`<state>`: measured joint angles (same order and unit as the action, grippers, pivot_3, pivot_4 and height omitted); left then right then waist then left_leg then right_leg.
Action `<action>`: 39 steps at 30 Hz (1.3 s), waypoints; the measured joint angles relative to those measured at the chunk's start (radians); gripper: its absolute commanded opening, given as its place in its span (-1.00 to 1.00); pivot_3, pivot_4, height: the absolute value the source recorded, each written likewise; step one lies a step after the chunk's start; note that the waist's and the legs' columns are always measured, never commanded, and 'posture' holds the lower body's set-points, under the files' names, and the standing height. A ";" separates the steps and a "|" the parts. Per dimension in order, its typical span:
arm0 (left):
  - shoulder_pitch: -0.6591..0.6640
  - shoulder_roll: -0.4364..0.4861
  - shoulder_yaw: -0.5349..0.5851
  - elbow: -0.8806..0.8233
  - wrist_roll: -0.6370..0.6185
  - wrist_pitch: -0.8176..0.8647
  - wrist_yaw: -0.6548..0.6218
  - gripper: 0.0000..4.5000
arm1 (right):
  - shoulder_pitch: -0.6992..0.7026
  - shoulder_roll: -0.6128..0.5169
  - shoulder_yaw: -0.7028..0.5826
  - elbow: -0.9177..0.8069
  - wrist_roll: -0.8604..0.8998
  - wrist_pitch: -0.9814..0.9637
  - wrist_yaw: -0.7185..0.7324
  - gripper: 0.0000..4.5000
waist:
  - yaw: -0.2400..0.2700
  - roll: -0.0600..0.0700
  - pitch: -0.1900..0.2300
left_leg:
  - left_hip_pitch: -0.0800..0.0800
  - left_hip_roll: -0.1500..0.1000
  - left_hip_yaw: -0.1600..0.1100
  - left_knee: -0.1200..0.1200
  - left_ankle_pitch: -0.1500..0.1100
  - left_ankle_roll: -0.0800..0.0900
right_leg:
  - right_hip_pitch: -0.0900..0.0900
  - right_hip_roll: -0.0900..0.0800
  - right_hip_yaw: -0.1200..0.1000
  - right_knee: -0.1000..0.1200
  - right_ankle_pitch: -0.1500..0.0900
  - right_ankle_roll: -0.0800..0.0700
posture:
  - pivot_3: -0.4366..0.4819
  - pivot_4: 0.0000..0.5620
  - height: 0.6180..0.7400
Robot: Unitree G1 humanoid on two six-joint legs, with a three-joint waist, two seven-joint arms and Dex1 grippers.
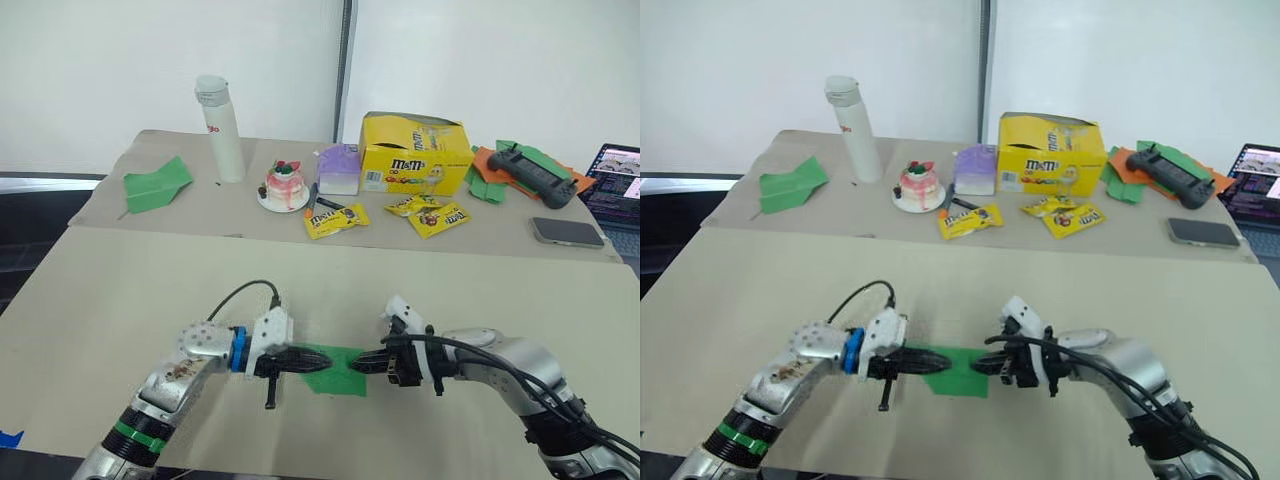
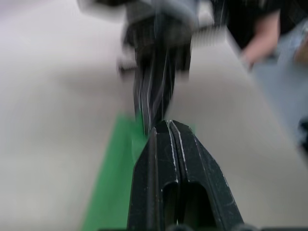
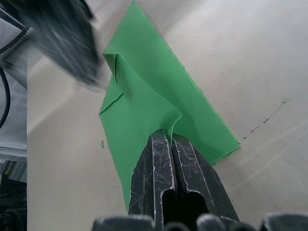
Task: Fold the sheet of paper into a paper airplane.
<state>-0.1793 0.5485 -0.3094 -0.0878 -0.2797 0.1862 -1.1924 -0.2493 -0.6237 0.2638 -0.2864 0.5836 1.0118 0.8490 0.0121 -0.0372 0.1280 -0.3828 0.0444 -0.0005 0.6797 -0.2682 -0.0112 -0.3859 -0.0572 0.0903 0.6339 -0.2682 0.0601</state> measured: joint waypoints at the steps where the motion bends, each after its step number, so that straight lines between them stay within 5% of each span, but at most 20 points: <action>1: -0.001 -0.009 -0.002 0.036 0.017 -0.033 0.007 -0.98 | 0.000 0.000 -0.001 0.000 0.000 0.001 0.000 -1.00 | 0.000 0.000 0.000 | 0.000 0.000 0.000 0.000 0.000 0.000 | 0.000 0.000 0.000 -0.001 0.000 0.000 | -0.05 -0.47 1.00; 13: 0.010 -0.037 0.000 0.107 0.051 -0.153 0.030 -0.98 | 0.017 0.001 -0.011 -0.007 0.000 -0.005 -0.004 -1.00 | -0.001 0.001 -0.001 | 0.000 0.000 0.000 -0.001 0.000 0.000 | 0.001 0.000 0.000 -0.003 0.000 0.000 | -0.05 -0.47 1.00; 21: 0.017 -0.037 -0.005 0.117 0.051 -0.167 0.019 -1.00 | 0.065 -0.046 -0.079 -0.005 -0.013 -0.145 0.027 0.14 | -0.002 0.007 0.001 | -0.001 0.000 0.001 -0.002 0.000 0.000 | 0.000 0.000 0.001 -0.004 0.000 0.001 | -0.05 -0.47 1.00; 26: 0.013 -0.035 -0.003 0.132 0.051 -0.192 -0.002 -1.00 | 0.070 -0.070 -0.118 0.037 -0.142 -0.475 0.089 0.14 | -0.006 0.016 0.005 | -0.002 0.000 0.001 -0.003 0.000 0.000 | -0.001 0.000 0.001 -0.003 0.000 0.002 | -0.05 -0.47 1.00; 34: 0.007 -0.034 -0.005 0.136 0.051 -0.195 -0.021 -1.00 | 0.116 0.009 0.036 0.025 -0.268 -0.724 0.174 -0.99 | -0.005 0.017 0.005 | -0.002 0.000 0.001 -0.005 0.000 0.000 | -0.002 0.000 0.001 -0.004 -0.001 0.003 | -0.05 -0.47 1.00; 39: 0.018 -0.023 -0.003 0.123 0.047 -0.188 -0.024 -1.00 | 0.130 0.045 0.095 0.067 -0.341 -0.799 0.174 -0.99 | -0.012 0.017 0.005 | -0.001 0.000 0.001 -0.005 0.000 0.000 | -0.002 0.000 0.001 -0.003 -0.001 0.002 | -0.05 -0.47 1.00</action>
<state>-0.1610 0.5255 -0.3127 0.0356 -0.2323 -0.0018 -1.2166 -0.1198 -0.5782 0.3587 -0.2192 0.2429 0.2131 1.0232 0.0001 -0.0197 0.1329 -0.3843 0.0445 0.0002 0.6750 -0.2683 -0.0110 -0.3876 -0.0568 0.0912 0.6308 -0.2692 0.0625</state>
